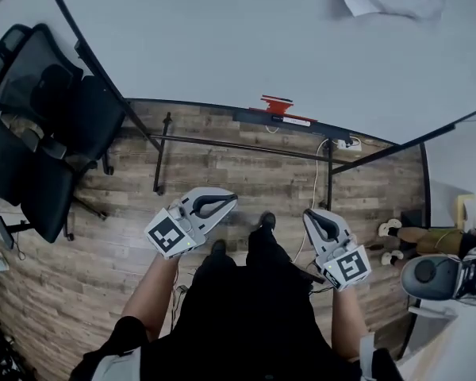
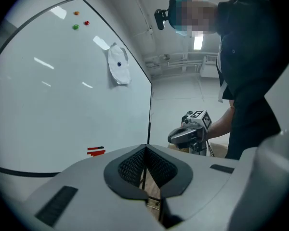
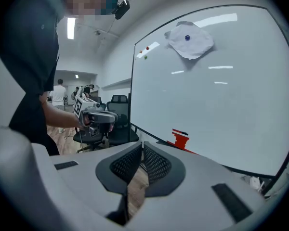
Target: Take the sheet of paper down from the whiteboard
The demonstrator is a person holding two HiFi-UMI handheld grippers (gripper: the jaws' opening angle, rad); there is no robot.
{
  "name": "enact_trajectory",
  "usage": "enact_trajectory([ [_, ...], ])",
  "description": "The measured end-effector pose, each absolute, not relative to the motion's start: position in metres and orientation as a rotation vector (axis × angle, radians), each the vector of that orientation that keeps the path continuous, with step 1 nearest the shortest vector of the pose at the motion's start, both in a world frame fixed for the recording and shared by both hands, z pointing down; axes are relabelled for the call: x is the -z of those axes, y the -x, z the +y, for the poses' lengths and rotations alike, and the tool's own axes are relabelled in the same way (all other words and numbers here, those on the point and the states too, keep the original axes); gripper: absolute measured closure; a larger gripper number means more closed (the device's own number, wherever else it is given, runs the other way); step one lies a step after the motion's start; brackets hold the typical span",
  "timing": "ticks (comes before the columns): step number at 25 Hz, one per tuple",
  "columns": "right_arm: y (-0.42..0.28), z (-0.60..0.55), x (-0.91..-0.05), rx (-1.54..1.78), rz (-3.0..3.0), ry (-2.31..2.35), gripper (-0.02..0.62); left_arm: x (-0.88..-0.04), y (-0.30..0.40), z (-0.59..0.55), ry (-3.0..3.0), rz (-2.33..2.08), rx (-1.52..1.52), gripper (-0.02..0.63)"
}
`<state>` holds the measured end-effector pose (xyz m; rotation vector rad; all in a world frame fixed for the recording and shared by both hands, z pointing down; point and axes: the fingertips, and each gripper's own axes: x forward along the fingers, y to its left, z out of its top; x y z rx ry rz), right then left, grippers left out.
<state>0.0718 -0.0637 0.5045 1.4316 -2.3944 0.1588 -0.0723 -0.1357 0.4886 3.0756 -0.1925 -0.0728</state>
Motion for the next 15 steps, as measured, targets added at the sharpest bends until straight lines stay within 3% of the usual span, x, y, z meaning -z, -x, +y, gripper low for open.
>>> enact_trajectory([
  [8,-0.157,-0.122,-0.458,0.040,-2.545,-1.375,0.572,-0.459,-0.027,-0.166,-3.201,-0.277,-0.118,0.597],
  [15,-0.216,-0.167,-0.338,0.390,-2.601,-1.459,0.572,-0.381,-0.110,-0.192,-3.375,-0.360,-0.212,0.597],
])
